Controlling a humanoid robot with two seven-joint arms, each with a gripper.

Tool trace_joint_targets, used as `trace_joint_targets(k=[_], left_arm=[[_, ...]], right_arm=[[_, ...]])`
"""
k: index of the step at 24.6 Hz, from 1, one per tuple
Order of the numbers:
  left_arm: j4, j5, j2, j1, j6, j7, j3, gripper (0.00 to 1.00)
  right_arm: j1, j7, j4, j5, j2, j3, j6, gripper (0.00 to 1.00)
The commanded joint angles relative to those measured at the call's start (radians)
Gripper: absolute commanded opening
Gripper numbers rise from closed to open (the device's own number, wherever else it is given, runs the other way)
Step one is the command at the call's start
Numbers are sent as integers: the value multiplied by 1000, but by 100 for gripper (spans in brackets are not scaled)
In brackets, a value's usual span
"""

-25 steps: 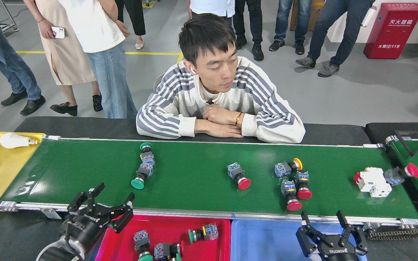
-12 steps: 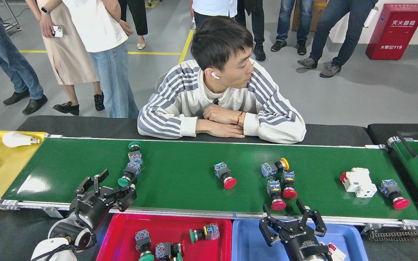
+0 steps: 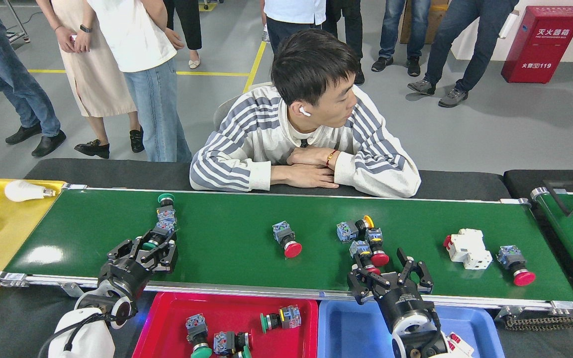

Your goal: Pick switch part from conveyor to tray

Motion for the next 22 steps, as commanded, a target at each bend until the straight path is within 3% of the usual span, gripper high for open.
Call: trace_joint_targets(k=[1, 3, 4, 5, 7, 8, 9, 12, 18, 21, 22], left_arm=[[-93, 6, 3, 24, -173, 18, 0, 13], [-243, 17, 9, 116, -348, 18, 10, 18], [-302, 26, 12, 159, -348, 17, 13, 24], [-376, 37, 10, 214, -348, 15, 14, 37], [-481, 40, 12, 335, -348, 12, 10, 61], [-507, 35, 6, 374, -348, 11, 10, 77], [-530, 34, -2, 407, -348, 11, 10, 99], [-540, 35, -11, 421, -348, 12, 8, 100], [-544, 38, -28, 406, -328, 12, 71, 100], [-515, 30, -11, 348, -30, 12, 126, 100], [-495, 32, -7, 329, 16, 12, 131, 100]], right_arm=[[-33, 0, 22, 0, 10, 0, 7, 97], [-42, -2, 39, 0, 8, 0, 52, 94], [-43, -2, 39, 0, 5, 0, 69, 91], [-43, -2, 39, 0, 1, 0, 78, 82], [-43, -2, 37, 0, -4, 2, 73, 50], [-43, 0, 37, -1, -9, 0, 72, 34], [-43, -2, 37, -1, -19, 2, 67, 24], [-42, -5, 29, -1, -28, 17, 52, 15], [-10, -19, -75, 0, -28, 82, 12, 14], [59, -77, -179, 0, -30, 172, -80, 14], [76, -102, -194, 2, -35, 197, -125, 14]])
